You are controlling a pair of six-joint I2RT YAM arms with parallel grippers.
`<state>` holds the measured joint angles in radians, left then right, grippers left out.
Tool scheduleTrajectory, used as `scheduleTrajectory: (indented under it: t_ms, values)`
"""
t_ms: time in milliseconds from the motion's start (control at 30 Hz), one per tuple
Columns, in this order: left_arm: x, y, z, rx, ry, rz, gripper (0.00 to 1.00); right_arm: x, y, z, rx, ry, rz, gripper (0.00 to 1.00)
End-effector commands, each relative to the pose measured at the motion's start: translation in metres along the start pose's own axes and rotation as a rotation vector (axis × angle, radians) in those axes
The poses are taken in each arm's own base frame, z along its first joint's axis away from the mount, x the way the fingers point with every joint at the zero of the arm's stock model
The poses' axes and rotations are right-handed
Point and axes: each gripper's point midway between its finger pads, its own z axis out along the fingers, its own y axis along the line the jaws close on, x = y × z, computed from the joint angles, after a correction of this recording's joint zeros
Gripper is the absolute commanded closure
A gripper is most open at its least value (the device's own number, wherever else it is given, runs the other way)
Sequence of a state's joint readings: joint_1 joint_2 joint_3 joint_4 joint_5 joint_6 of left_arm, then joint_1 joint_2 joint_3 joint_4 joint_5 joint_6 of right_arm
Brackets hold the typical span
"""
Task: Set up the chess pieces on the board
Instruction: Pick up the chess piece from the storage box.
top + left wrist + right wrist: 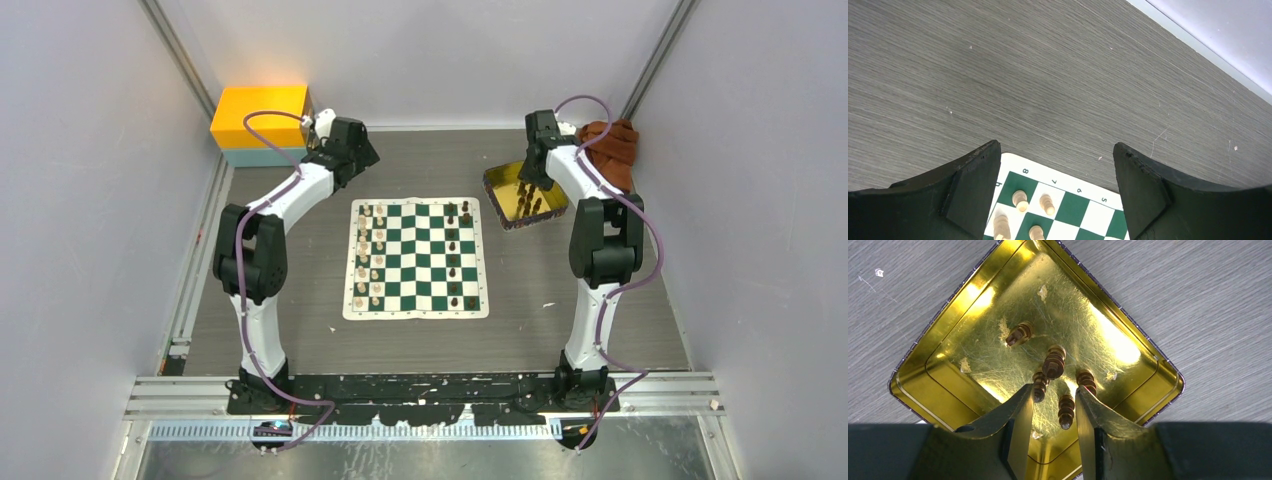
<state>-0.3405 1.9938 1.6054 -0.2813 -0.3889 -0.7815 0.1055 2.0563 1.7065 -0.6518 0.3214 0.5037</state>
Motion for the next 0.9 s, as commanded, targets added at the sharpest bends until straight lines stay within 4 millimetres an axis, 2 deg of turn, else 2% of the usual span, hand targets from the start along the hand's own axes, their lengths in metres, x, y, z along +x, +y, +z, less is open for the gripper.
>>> scheduleTrajectory:
  t_ms: [0,867]
  values:
    - [-0.030,-0.015,-0.018,0.056,-0.075,-0.030,0.17,-0.010,0.006,-0.003,-0.027,-0.038,0.027,0.59]
    - [-0.025,-0.012,-0.018,0.045,-0.062,-0.031,0.19,-0.008,0.003,0.008,-0.032,-0.025,0.034,0.63]
